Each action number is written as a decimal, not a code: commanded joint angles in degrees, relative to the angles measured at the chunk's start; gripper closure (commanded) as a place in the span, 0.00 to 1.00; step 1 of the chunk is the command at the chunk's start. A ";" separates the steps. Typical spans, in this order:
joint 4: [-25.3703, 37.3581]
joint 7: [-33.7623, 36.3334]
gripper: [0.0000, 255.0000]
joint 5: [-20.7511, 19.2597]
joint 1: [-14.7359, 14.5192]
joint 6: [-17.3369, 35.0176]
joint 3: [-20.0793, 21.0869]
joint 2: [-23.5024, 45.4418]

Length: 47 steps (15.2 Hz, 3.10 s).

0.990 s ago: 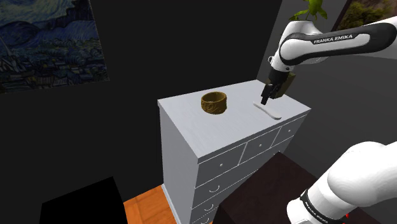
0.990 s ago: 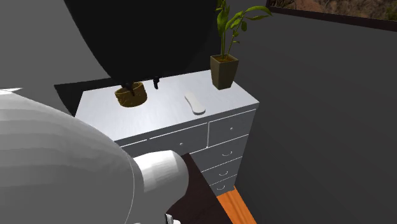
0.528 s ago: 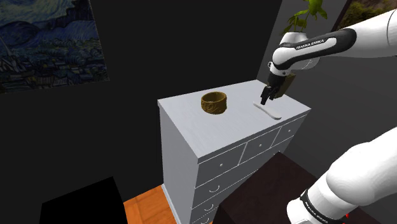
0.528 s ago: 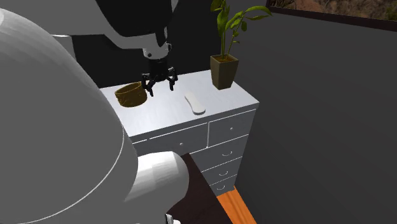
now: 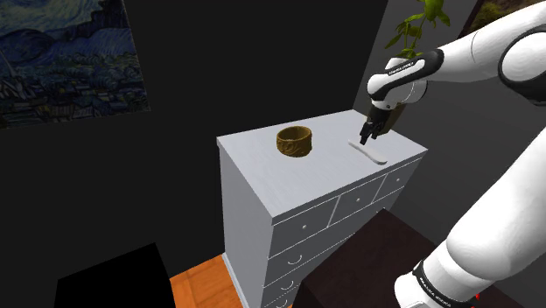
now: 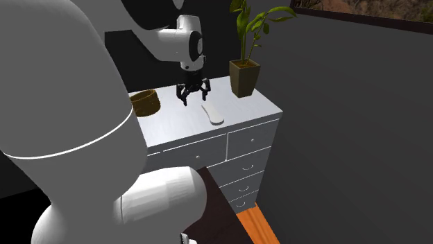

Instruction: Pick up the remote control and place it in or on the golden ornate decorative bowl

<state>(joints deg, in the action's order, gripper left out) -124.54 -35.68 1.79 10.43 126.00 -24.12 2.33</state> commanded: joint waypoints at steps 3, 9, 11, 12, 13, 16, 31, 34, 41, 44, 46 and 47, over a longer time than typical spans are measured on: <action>6.30 -4.79 0.00 4.61 2.46 1.14 -1.09 8.55; 15.88 -9.75 0.00 10.09 7.13 0.99 -0.73 19.44; 15.44 -10.08 0.00 10.61 7.32 2.22 -0.46 20.31; 15.24 -10.25 0.00 10.88 7.41 2.83 -0.32 20.75; 15.05 -10.42 0.00 11.15 7.51 3.43 -0.17 21.21; 14.49 -11.06 0.00 12.15 7.88 5.55 0.39 22.90; 14.48 -11.06 1.00 12.14 7.88 5.54 0.39 22.88; 14.49 -11.06 1.00 12.15 7.89 5.55 0.39 22.90; 15.60 -9.79 1.00 10.20 7.12 1.40 -0.67 19.58; 16.27 -9.28 1.00 9.42 6.85 -0.44 -1.04 18.28; 16.78 -8.96 1.00 8.93 6.70 -1.69 -1.26 17.46; 17.05 -8.80 1.00 8.69 6.62 -2.32 -1.36 17.06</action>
<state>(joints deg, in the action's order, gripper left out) -107.99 -44.78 10.73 17.19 124.48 -25.41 19.74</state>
